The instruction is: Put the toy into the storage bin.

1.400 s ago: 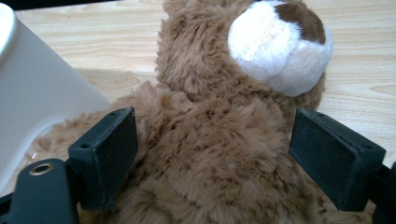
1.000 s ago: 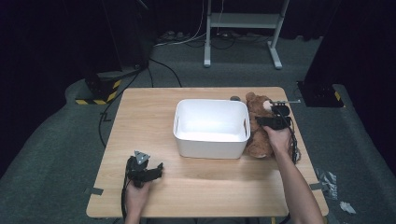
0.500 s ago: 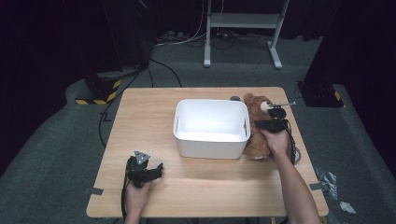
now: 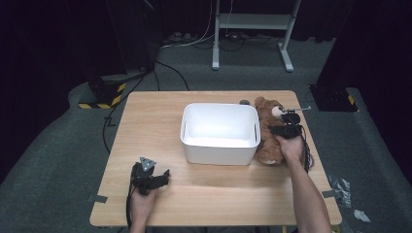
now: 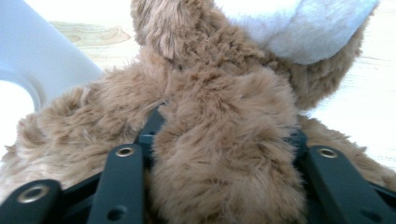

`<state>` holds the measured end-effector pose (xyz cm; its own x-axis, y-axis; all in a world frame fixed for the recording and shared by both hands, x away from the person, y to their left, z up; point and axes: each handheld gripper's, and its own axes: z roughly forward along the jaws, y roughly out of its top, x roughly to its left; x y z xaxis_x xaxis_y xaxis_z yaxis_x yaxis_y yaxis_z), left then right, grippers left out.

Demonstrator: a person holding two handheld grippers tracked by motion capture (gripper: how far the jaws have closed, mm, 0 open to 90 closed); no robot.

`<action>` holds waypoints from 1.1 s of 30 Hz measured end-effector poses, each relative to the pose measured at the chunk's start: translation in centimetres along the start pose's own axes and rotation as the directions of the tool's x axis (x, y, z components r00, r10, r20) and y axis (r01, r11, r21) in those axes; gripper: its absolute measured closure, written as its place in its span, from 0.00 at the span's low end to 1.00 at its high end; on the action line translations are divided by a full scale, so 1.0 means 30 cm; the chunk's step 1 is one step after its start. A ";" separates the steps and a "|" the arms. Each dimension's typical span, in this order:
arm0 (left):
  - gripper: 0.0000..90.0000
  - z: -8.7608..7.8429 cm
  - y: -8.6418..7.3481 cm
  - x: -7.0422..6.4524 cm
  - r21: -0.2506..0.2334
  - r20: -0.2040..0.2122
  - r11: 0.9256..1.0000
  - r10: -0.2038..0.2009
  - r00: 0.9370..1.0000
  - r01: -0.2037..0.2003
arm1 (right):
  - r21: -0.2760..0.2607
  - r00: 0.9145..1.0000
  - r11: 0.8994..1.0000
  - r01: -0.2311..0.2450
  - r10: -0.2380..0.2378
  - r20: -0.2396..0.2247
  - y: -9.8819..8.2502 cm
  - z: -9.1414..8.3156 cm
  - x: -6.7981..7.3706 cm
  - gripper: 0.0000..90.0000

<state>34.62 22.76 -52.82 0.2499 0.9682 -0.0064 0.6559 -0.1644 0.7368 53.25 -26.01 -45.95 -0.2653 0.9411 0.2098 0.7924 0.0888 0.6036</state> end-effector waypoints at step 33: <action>0.21 0.000 0.000 0.000 0.000 0.000 1.000 0.001 1.000 -0.001 | -0.147 0.987 0.987 0.073 -0.093 -0.132 -0.081 -0.158 -0.015 0.85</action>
<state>34.61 22.77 -52.81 0.2502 0.9682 -0.0059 0.6558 -0.1650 0.7367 48.84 -28.20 -43.86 -0.4078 0.8774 0.2529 0.6818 0.1083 0.7235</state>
